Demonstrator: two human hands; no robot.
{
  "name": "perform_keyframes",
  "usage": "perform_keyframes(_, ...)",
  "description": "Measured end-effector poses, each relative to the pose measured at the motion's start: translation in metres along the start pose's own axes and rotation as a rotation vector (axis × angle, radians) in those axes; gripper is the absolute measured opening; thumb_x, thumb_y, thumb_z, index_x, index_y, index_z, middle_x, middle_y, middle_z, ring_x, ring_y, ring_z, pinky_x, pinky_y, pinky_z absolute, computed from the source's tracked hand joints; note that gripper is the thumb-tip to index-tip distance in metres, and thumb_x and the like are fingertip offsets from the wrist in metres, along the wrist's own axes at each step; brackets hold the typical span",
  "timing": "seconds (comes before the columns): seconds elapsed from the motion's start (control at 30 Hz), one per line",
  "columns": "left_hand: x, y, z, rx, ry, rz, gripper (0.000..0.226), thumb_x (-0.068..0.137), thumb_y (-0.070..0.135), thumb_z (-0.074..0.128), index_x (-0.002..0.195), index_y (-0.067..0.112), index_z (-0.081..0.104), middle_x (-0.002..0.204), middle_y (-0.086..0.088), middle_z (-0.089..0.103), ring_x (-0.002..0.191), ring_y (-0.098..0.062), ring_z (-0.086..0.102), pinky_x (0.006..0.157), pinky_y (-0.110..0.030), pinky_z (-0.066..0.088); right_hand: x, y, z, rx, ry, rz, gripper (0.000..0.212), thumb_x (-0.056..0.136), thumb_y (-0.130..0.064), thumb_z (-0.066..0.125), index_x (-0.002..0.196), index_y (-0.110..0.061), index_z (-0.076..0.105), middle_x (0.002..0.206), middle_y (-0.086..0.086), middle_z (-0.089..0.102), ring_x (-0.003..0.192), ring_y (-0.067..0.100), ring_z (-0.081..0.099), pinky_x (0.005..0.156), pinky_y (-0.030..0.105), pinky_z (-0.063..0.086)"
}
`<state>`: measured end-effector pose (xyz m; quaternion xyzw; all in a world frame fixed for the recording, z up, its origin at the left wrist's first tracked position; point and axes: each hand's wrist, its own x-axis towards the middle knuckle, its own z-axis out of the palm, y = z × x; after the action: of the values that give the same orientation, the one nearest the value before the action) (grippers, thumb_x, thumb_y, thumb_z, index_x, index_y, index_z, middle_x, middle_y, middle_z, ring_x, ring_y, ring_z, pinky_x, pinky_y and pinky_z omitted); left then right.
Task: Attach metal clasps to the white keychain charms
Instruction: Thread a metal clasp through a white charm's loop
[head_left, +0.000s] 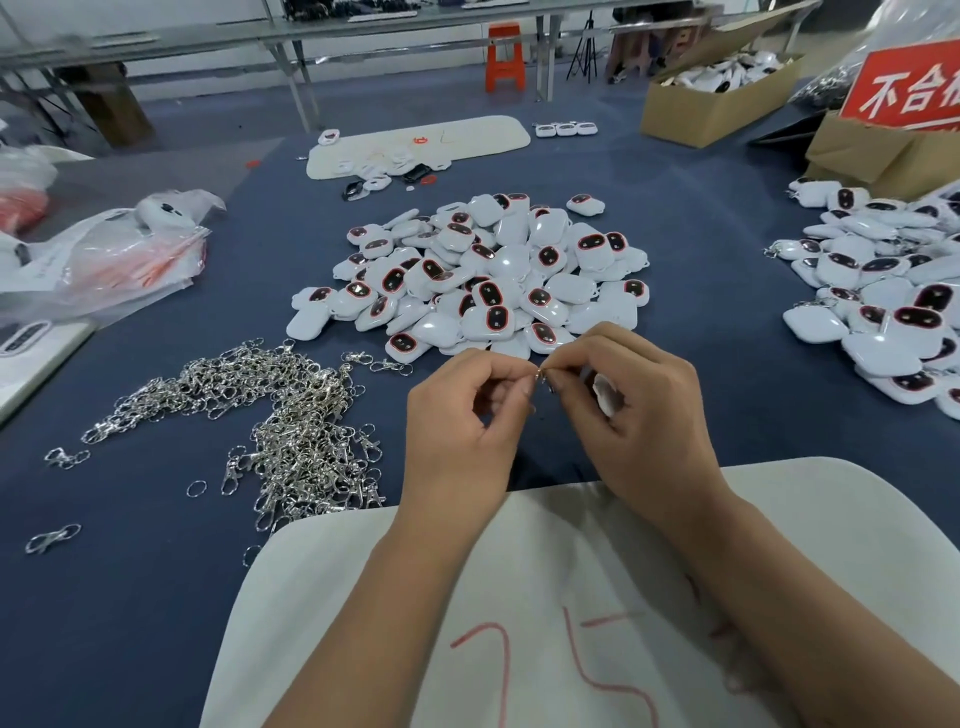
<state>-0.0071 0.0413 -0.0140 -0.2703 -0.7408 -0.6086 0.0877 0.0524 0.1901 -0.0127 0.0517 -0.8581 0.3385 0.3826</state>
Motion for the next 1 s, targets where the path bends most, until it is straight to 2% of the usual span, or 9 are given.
perform_keyframes(0.07,-0.0002,0.0026,-0.0001,-0.044,0.001,-0.039,0.01,0.089,0.013,0.065,0.088,0.017,0.074,0.078,0.002,0.071,0.073,-0.019,0.069,0.07,-0.029,0.054,0.0002,0.0012,-0.0015,0.021,0.046,0.022,0.008,0.093,0.002,0.072,0.091,-0.006,0.075,0.084,-0.001,0.067,0.074,0.019,0.061,0.065,0.03,0.048)
perform_keyframes(0.13,-0.0008,0.0056,-0.0003,-0.085,-0.003,-0.054,0.009,0.089,0.017,0.065,0.086,0.018,0.073,0.076,-0.001,0.071,0.073,-0.024,0.068,0.071,-0.036,0.055,0.0002,0.0013,-0.0022,0.019,0.072,0.027,0.008,0.093,0.001,0.072,0.091,-0.006,0.075,0.085,-0.001,0.068,0.075,0.019,0.062,0.066,0.032,0.049)
perform_keyframes(0.23,-0.002,0.0081,-0.0012,-0.11,-0.022,-0.03,0.008,0.089,0.017,0.065,0.085,0.016,0.072,0.075,-0.005,0.069,0.073,-0.031,0.064,0.07,-0.042,0.053,0.0,-0.0005,-0.0013,0.021,0.037,0.014,0.008,0.094,0.001,0.071,0.091,-0.006,0.075,0.083,0.001,0.067,0.074,0.022,0.062,0.064,0.038,0.049)
perform_keyframes(0.4,-0.002,0.0096,-0.0016,-0.111,-0.047,-0.033,0.008,0.089,0.016,0.066,0.086,0.016,0.073,0.078,-0.008,0.069,0.075,-0.033,0.062,0.07,-0.044,0.052,-0.0001,0.0001,-0.0021,0.038,0.015,0.01,0.009,0.093,0.002,0.071,0.091,-0.006,0.075,0.081,0.002,0.065,0.073,0.023,0.061,0.063,0.041,0.048)
perform_keyframes(0.47,-0.0019,0.0095,-0.0014,-0.113,-0.051,-0.039,0.008,0.088,0.016,0.066,0.085,0.017,0.073,0.078,-0.007,0.07,0.075,-0.033,0.063,0.07,-0.043,0.052,-0.0002,-0.0001,-0.0021,0.04,0.016,0.012,0.009,0.092,0.002,0.072,0.091,-0.006,0.075,0.081,0.002,0.065,0.073,0.022,0.062,0.064,0.04,0.049)
perform_keyframes(0.63,-0.0023,0.0103,-0.0015,-0.156,-0.038,-0.073,0.007,0.087,0.014,0.071,0.084,0.019,0.075,0.078,-0.007,0.071,0.073,-0.029,0.061,0.066,-0.028,0.049,0.0005,-0.0015,-0.002,0.032,0.029,0.021,0.008,0.089,0.002,0.074,0.087,-0.006,0.075,0.08,-0.001,0.066,0.071,0.02,0.061,0.063,0.037,0.048)
perform_keyframes(0.7,-0.0025,0.0093,-0.0013,-0.17,-0.044,-0.085,0.01,0.087,0.008,0.075,0.084,0.018,0.076,0.077,-0.006,0.071,0.072,-0.03,0.061,0.067,-0.032,0.051,0.0005,-0.0022,-0.0017,0.027,0.034,0.028,0.009,0.087,0.003,0.075,0.085,-0.006,0.074,0.078,-0.001,0.066,0.069,0.021,0.06,0.061,0.037,0.048)
perform_keyframes(0.8,-0.0023,0.0078,-0.0012,-0.175,-0.057,-0.09,0.012,0.088,0.003,0.074,0.085,0.015,0.076,0.077,-0.01,0.07,0.076,-0.04,0.062,0.07,-0.044,0.054,0.0006,-0.0027,-0.0021,0.024,0.032,0.031,0.01,0.085,0.004,0.075,0.083,-0.006,0.074,0.077,-0.001,0.065,0.068,0.021,0.059,0.06,0.036,0.047)
perform_keyframes(1.0,-0.0022,0.0095,-0.002,-0.16,-0.061,-0.087,0.008,0.088,0.015,0.068,0.088,0.013,0.076,0.082,-0.011,0.072,0.079,-0.038,0.065,0.073,-0.048,0.054,0.0006,-0.0043,-0.0026,0.02,0.036,0.032,0.011,0.085,0.005,0.074,0.083,-0.006,0.074,0.077,-0.001,0.066,0.068,0.019,0.06,0.061,0.033,0.047)
